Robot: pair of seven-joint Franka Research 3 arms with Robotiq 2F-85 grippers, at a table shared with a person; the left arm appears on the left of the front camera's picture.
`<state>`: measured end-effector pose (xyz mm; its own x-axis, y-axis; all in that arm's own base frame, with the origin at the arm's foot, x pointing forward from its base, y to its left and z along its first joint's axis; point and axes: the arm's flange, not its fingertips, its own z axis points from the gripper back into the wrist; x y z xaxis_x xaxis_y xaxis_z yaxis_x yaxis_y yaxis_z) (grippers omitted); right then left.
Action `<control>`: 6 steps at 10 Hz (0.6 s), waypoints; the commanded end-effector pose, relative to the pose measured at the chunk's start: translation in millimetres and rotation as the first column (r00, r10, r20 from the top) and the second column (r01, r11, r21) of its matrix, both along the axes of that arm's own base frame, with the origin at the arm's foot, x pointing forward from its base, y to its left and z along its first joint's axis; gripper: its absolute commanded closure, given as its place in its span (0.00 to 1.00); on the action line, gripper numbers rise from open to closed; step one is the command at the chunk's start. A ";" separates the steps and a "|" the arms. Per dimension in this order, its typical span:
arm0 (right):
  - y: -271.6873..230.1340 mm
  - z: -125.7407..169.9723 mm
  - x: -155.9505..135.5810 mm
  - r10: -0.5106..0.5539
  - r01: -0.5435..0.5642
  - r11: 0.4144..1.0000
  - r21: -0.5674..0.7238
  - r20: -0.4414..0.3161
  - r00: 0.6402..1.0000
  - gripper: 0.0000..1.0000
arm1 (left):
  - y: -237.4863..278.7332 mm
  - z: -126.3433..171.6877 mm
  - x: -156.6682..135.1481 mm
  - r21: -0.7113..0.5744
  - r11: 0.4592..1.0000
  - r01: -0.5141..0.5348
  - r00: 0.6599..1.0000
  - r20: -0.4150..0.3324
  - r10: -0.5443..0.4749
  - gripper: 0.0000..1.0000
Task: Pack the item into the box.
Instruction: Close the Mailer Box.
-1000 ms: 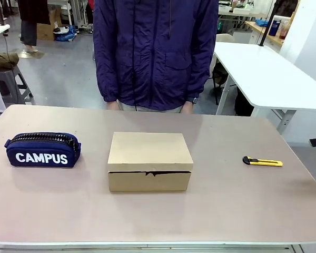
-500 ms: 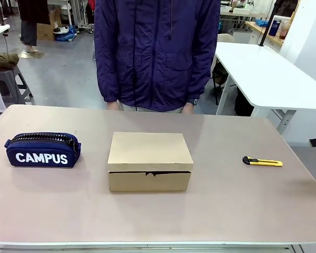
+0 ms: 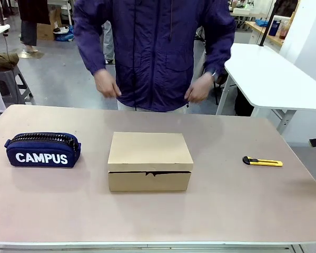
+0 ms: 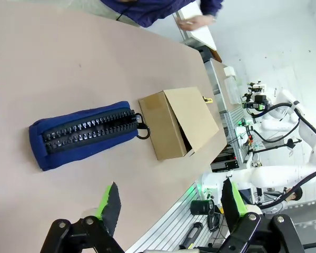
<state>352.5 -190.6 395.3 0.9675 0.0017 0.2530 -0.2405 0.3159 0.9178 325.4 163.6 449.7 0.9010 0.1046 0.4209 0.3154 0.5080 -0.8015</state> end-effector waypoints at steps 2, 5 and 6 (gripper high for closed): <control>0.7 -0.7 -1.8 0.010 -0.010 1.000 0.013 0.026 1.000 0.00 | -0.2 2.8 -0.9 -0.013 1.000 -0.003 1.000 0.008 0.003 0.00; 0.7 -0.7 -1.8 0.010 -0.010 1.000 0.013 0.026 1.000 0.00 | -0.2 2.8 -0.9 -0.013 1.000 -0.003 1.000 0.008 0.003 0.00; 0.7 -0.7 -1.8 0.010 -0.010 1.000 0.013 0.026 1.000 0.00 | -0.2 2.8 -0.9 -0.013 1.000 -0.003 1.000 0.008 0.003 0.00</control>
<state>352.5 -190.6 395.3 0.9674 0.0019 0.2534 -0.2410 0.3158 0.9177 325.4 163.6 449.7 0.9010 0.1046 0.4209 0.3155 0.5080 -0.8015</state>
